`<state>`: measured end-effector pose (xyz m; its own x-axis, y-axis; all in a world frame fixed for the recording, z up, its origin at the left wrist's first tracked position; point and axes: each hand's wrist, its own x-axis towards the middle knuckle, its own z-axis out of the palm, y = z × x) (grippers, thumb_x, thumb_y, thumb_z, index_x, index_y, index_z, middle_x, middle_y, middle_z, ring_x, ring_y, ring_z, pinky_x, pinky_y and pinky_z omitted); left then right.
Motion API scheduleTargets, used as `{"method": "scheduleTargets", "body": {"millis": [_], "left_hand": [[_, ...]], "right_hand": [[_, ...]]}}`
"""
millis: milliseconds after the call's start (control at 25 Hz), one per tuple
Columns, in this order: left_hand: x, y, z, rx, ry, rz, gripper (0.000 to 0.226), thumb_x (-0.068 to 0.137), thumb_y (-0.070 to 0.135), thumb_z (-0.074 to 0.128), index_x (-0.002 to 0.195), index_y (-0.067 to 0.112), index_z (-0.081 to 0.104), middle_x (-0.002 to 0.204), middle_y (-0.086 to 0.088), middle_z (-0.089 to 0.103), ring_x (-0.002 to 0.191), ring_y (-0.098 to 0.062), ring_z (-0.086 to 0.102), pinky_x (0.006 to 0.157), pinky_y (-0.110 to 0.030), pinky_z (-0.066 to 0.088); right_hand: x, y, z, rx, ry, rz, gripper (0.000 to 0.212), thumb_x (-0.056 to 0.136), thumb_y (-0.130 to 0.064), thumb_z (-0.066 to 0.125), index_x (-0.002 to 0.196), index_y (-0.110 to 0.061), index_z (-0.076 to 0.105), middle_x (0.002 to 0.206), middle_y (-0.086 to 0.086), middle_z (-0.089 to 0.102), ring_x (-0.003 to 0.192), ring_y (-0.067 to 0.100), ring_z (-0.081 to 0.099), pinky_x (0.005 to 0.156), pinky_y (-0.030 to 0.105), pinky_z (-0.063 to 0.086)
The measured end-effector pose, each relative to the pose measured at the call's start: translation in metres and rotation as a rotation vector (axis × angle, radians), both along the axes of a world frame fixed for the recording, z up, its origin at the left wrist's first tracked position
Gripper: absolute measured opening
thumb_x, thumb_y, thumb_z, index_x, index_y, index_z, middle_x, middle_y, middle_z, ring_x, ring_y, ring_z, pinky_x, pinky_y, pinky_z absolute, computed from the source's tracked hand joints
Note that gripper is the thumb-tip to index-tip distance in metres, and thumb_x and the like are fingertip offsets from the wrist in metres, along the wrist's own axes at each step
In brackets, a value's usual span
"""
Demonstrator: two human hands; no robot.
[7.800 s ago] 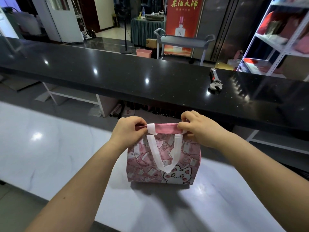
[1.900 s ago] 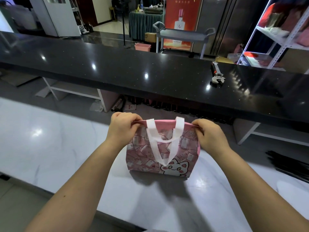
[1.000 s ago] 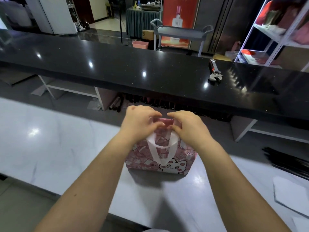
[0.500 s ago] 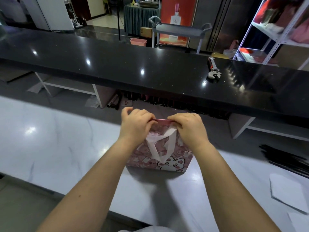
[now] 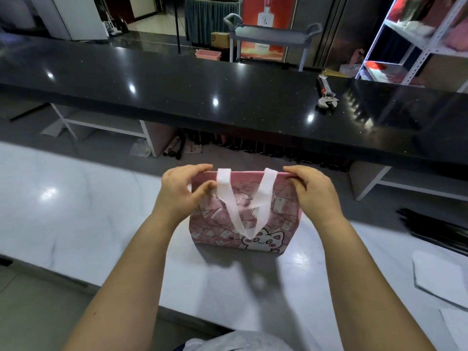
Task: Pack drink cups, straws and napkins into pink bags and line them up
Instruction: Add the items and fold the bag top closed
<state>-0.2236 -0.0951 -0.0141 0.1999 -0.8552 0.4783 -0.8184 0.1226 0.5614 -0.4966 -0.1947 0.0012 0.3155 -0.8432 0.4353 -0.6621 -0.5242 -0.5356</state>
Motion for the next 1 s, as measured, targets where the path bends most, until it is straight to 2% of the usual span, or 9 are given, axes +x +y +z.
{"method": "scheduleTargets", "body": {"millis": [120,200,320,440,560,680,800,880,1000], "left_hand": [[0.004,0.004,0.001,-0.067,0.011,0.074,0.024,0.079,0.002,0.070,0.099,0.015,0.073,0.092,0.008,0.068,0.087,-0.019,0.063,0.084,-0.035,0.050],[-0.001,-0.007,0.007,-0.078,-0.017,0.152,0.030,0.074,-0.010,0.061,0.088,0.014,0.074,0.083,0.002,0.071,0.080,-0.024,0.065,0.083,-0.043,0.052],[-0.009,-0.032,0.018,-0.098,0.100,0.215,0.030,0.080,-0.006,0.059,0.094,0.015,0.075,0.089,0.000,0.073,0.085,-0.021,0.066,0.086,-0.047,0.052],[-0.023,-0.039,0.024,-0.114,0.314,0.188,0.036,0.086,0.010,0.068,0.120,0.021,0.064,0.112,0.007,0.064,0.101,-0.010,0.059,0.094,-0.026,0.049],[-0.055,-0.013,0.009,-0.203,0.438,0.147,0.032,0.083,0.033,0.072,0.113,0.027,0.061,0.106,0.016,0.057,0.096,-0.003,0.057,0.083,-0.019,0.049],[-0.097,0.022,-0.031,-0.139,0.451,0.023,0.047,0.072,0.043,0.077,0.113,0.027,0.060,0.111,0.013,0.058,0.106,-0.008,0.055,0.089,-0.024,0.045],[-0.111,0.032,-0.062,-0.005,0.318,0.054,0.061,0.066,0.027,0.084,0.122,0.019,0.060,0.126,0.003,0.055,0.121,-0.016,0.046,0.105,-0.035,0.038],[-0.104,0.031,-0.068,0.009,0.342,0.106,0.058,0.067,0.008,0.081,0.120,0.017,0.061,0.126,-0.001,0.054,0.121,-0.018,0.046,0.105,-0.042,0.040],[-0.093,0.031,-0.071,-0.014,0.453,0.119,0.058,0.066,-0.002,0.078,0.117,0.021,0.062,0.122,0.002,0.052,0.120,-0.011,0.050,0.100,-0.043,0.046]], "right_hand": [[-0.004,0.000,-0.007,0.012,0.003,-0.054,0.026,0.088,0.001,0.053,0.102,-0.012,0.071,0.100,0.002,0.070,0.095,0.021,0.061,0.083,0.030,0.048],[-0.001,0.001,-0.007,-0.018,-0.014,-0.080,0.027,0.086,0.004,0.051,0.095,-0.011,0.072,0.093,0.004,0.071,0.088,0.025,0.061,0.077,0.031,0.049],[-0.002,0.005,-0.006,-0.131,-0.051,-0.155,0.026,0.082,0.006,0.054,0.092,-0.008,0.074,0.087,0.007,0.073,0.081,0.031,0.065,0.071,0.031,0.048],[-0.003,0.013,-0.003,-0.242,-0.079,-0.238,0.015,0.083,0.001,0.063,0.090,-0.006,0.074,0.077,0.009,0.072,0.070,0.032,0.066,0.061,0.032,0.048],[0.015,0.029,-0.008,-0.248,-0.128,-0.219,0.005,0.081,-0.007,0.070,0.084,-0.011,0.073,0.070,0.004,0.070,0.063,0.026,0.064,0.055,0.032,0.049],[0.037,0.041,-0.021,0.072,-0.323,0.021,0.006,0.083,-0.022,0.071,0.088,-0.019,0.070,0.081,-0.006,0.069,0.075,0.013,0.064,0.068,0.031,0.053],[0.026,0.039,-0.038,0.410,-0.553,0.248,0.029,0.081,-0.027,0.076,0.108,-0.026,0.066,0.107,-0.007,0.066,0.099,0.008,0.062,0.087,0.021,0.049],[0.008,0.038,-0.054,0.529,-0.549,0.251,0.044,0.076,-0.018,0.080,0.115,-0.029,0.062,0.116,-0.004,0.064,0.105,0.010,0.061,0.090,0.025,0.049],[0.000,0.045,-0.073,0.596,-0.478,0.256,0.055,0.069,-0.006,0.084,0.111,-0.033,0.061,0.114,-0.002,0.064,0.104,0.013,0.061,0.088,0.028,0.051]]}}
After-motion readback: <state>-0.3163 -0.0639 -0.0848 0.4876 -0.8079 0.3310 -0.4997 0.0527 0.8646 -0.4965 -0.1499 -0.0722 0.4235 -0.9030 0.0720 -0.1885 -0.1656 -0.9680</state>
